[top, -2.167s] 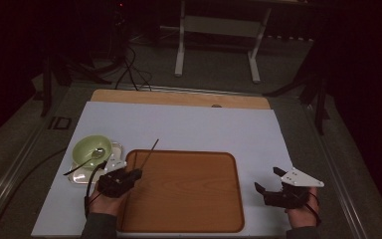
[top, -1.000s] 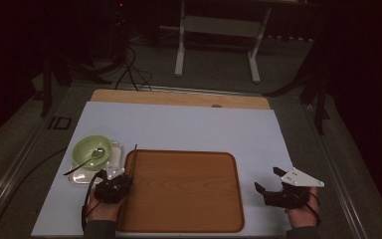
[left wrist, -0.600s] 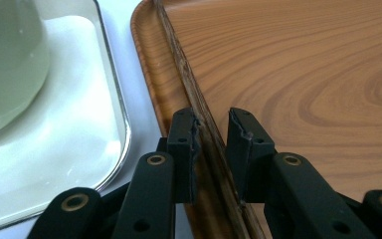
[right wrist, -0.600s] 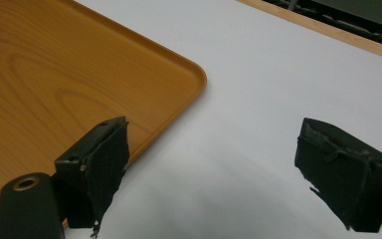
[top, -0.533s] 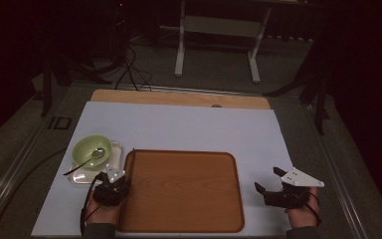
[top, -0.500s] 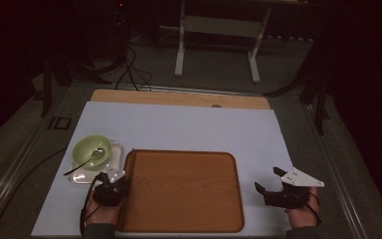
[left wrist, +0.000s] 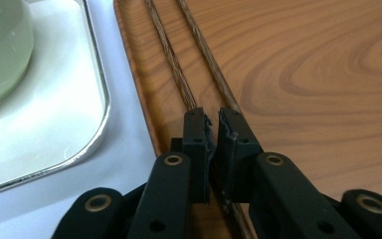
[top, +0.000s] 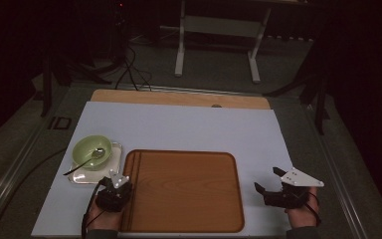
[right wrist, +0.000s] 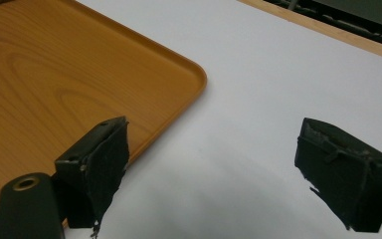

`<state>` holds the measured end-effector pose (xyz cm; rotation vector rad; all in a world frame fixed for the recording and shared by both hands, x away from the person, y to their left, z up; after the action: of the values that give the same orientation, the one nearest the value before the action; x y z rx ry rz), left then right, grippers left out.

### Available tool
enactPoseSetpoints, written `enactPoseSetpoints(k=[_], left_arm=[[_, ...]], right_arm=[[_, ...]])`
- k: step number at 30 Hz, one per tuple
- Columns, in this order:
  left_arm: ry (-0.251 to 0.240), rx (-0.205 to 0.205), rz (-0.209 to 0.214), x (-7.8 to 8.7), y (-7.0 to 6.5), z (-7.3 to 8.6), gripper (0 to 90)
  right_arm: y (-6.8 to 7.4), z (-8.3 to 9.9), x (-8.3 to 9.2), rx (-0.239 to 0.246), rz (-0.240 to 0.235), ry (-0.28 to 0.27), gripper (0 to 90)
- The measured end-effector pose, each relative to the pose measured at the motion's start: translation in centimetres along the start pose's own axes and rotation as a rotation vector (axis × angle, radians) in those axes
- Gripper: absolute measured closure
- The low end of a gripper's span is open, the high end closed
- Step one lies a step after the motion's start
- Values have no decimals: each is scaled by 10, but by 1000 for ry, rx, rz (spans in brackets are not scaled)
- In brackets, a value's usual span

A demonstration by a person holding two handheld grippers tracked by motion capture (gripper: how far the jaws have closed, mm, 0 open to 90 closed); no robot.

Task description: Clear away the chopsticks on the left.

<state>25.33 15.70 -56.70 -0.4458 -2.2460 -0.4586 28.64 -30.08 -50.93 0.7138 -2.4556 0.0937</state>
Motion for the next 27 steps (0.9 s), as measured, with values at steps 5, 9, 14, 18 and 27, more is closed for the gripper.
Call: enactPoseSetpoints(k=[5, 9, 14, 18, 27], left_arm=[[-3, 9, -5, 0, 2, -1, 790], [-16, 23, 1, 3, 4, -2, 771], [-36, 60, 2, 8, 8, -4, 702], [-55, 89, 8, 11, 11, -5, 676], [-82, 140, 37, 18, 18, -9, 641]], right_arm=[[0, 0, 0, -2, -1, -1, 137], [0, 0, 0, -1, -3, -1, 137], [0, 0, 0, -2, -2, -1, 137], [0, 0, 0, -1, -3, -2, 137], [0, 0, 0, 1, -2, -3, 137]])
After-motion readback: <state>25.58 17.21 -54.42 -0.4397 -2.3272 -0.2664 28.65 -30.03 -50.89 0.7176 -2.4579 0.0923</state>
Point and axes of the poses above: each handheld gripper's, and its own axes: x roughly backward along the jaws, z roughly out of its underside, y roughly to its left, the point moved 5 cm from there along -x, roughly forward along the jaws, and after that the axes turned 13 degrees about -x, right-handed, at the moved point
